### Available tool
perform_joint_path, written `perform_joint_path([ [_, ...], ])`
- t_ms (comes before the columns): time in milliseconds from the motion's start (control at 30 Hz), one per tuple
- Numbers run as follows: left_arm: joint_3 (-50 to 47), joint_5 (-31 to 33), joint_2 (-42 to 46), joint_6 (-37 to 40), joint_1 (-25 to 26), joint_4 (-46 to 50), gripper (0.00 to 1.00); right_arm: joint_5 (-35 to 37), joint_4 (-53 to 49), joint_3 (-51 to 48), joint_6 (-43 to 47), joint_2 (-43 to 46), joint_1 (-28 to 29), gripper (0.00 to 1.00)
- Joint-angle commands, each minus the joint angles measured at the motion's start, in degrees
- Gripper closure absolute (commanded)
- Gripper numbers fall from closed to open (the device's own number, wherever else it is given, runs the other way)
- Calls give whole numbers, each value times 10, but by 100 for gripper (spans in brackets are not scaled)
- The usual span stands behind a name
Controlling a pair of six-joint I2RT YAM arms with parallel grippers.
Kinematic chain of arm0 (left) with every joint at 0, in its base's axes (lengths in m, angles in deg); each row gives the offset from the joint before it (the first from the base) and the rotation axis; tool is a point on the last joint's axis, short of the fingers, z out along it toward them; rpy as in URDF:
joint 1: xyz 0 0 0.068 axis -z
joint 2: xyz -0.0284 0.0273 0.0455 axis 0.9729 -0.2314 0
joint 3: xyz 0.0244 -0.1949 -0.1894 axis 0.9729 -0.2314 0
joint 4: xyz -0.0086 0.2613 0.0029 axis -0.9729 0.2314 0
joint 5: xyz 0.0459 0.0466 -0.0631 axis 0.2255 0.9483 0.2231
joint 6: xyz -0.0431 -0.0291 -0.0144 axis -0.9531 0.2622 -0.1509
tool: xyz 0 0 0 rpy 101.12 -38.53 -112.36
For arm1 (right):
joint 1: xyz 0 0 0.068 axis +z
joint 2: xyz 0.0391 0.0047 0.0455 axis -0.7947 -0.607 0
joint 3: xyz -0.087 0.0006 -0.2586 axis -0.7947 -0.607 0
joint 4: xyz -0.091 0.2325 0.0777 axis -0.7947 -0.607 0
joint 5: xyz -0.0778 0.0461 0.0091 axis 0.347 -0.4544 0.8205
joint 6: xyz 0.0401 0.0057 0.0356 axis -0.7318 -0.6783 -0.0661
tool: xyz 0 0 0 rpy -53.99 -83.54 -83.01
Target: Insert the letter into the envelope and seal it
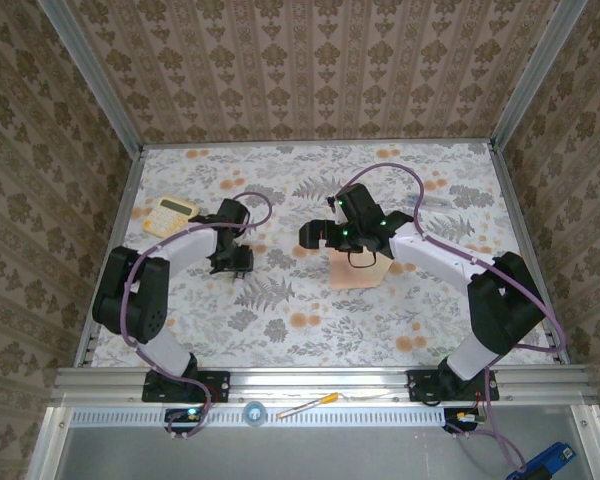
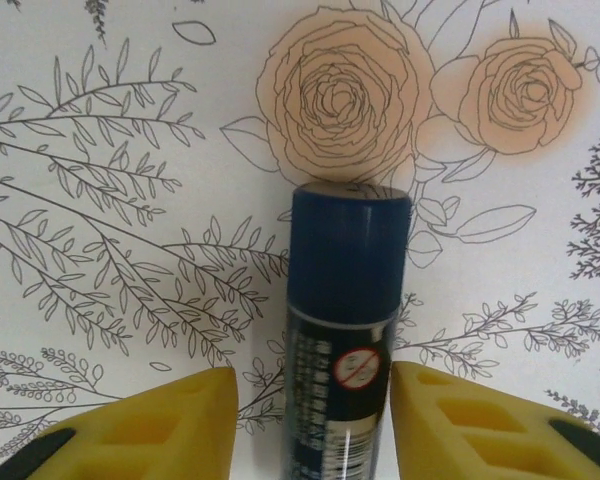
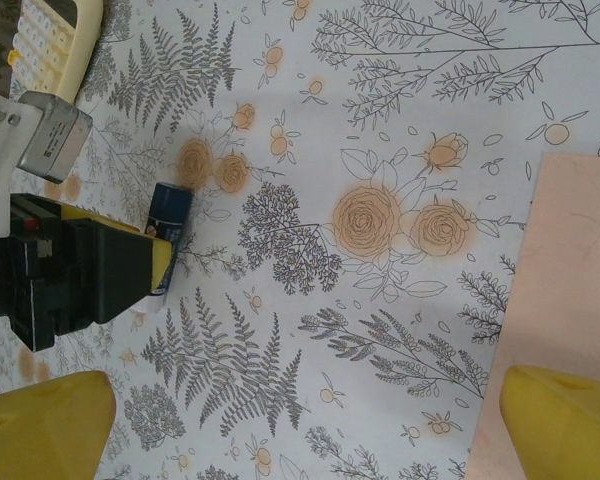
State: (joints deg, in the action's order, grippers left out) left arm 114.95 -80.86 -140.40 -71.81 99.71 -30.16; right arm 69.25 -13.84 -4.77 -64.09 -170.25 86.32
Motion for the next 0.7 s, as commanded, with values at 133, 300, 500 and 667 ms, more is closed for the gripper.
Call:
perform_joint_path([
  [133,16,7,-17,-3,7,-4,69,-2,-13,-6,10,-6,0,0],
  [300,15,4,-19,-3,9,-4,73,-4,-12,-9,9,-5,-4,0],
  [500,11,-2,-23,-4,10,-9,73,-5,-10,-16,6,-5,-7,0],
  [667,8,-7,-30,-5,11,-15,73,-5,-9,-20,5,-5,-7,0],
])
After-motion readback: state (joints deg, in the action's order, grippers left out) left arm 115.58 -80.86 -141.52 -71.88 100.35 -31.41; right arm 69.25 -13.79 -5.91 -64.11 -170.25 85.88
